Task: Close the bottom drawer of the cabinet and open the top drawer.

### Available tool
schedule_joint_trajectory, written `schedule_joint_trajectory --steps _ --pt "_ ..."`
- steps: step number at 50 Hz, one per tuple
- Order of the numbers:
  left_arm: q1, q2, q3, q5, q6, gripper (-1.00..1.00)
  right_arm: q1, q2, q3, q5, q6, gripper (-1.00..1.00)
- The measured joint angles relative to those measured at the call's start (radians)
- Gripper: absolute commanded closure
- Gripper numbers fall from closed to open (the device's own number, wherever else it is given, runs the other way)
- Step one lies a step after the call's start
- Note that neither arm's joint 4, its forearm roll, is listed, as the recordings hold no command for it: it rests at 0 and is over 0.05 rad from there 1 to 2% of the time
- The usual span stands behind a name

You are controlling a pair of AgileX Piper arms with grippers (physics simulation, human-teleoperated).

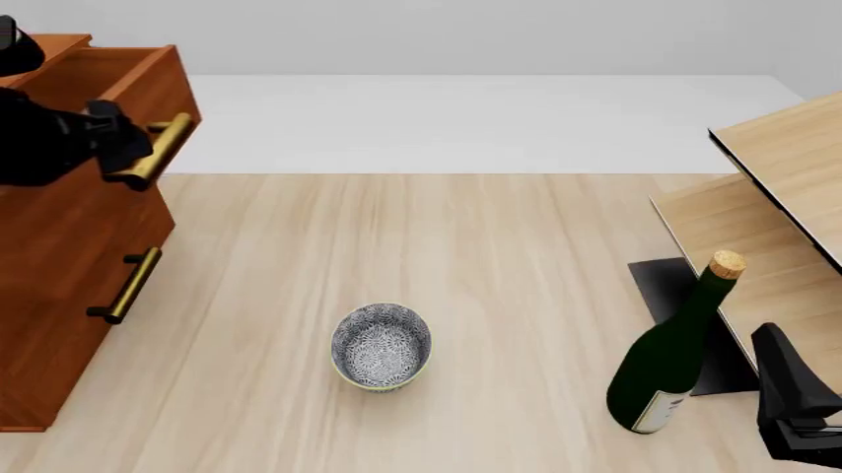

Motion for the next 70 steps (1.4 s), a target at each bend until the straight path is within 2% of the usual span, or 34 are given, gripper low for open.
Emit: schedule_joint_trajectory --steps 29,51,70 --pt "-0.114 -0.008 0.012 -0.027 -0.085 -1.0 -0.001 0.0 0.001 -0.001 0.0 -1.0" --pt "-0.189 -0.002 0.009 -0.031 -0.187 -1.0 -0.001 0.0 0.001 -0.001 -0.001 -1.0" --pt "-0.271 0.007 0.01 -0.062 -0.163 -1.0 -0.001 0.0 0.001 0.0 0.001 -1.0"
